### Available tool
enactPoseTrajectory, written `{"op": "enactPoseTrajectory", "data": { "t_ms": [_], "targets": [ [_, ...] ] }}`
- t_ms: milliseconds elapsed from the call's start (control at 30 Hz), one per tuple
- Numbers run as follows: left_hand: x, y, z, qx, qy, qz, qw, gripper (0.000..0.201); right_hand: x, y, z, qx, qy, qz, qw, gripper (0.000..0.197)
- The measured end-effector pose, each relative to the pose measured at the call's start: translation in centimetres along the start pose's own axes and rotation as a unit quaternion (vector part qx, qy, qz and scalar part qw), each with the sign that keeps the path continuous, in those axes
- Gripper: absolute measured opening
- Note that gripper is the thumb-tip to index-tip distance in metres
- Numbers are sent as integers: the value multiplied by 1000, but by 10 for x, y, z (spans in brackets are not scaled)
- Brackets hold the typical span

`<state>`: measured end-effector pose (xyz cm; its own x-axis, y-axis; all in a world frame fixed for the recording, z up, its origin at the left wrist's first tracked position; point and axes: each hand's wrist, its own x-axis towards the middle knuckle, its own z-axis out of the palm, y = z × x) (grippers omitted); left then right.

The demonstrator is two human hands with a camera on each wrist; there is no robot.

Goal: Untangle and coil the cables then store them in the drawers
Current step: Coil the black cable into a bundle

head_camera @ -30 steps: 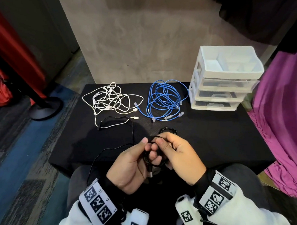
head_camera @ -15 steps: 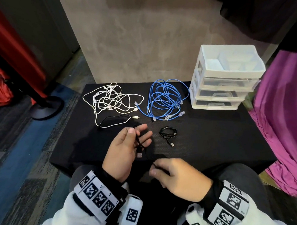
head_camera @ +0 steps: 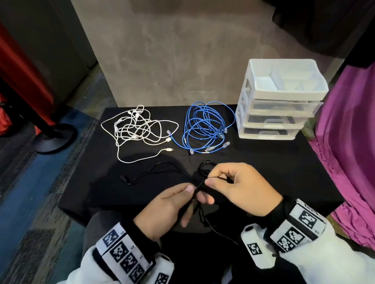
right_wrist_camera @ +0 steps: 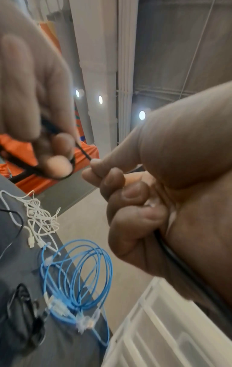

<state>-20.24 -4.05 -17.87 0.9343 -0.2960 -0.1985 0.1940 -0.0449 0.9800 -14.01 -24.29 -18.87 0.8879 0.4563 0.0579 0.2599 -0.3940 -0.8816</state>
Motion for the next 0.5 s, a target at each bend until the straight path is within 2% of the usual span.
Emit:
{"op": "enactPoseTrajectory", "data": {
  "t_ms": [67, 100, 167, 200, 267, 367, 500],
  "targets": [
    [0, 3, -1, -101, 3, 0, 995, 30, 3, 11, 3, 14, 7, 8, 1000, 17],
    [0, 5, -3, -178, 13, -10, 984, 24, 3, 15, 6, 23, 9, 17, 1000, 17],
    [1, 13, -9, -325, 39, -22, 945, 21, -1, 23, 12, 41, 14, 42, 998, 20],
    [2, 17, -12, -368, 56, -19, 928, 22, -5, 25, 17, 41, 7, 51, 998, 22],
    [5, 21, -20, -399, 92, 7, 912, 25, -18, 22, 33, 34, -41, 54, 997, 24],
    [13, 10, -18, -349, 145, 47, 925, 27, -38, 6, 54, 7, -117, 33, 993, 26],
    [19, -17, -9, -123, 187, 83, 971, 25, -46, -17, 52, -47, -121, -27, 991, 25]
  ]
}}
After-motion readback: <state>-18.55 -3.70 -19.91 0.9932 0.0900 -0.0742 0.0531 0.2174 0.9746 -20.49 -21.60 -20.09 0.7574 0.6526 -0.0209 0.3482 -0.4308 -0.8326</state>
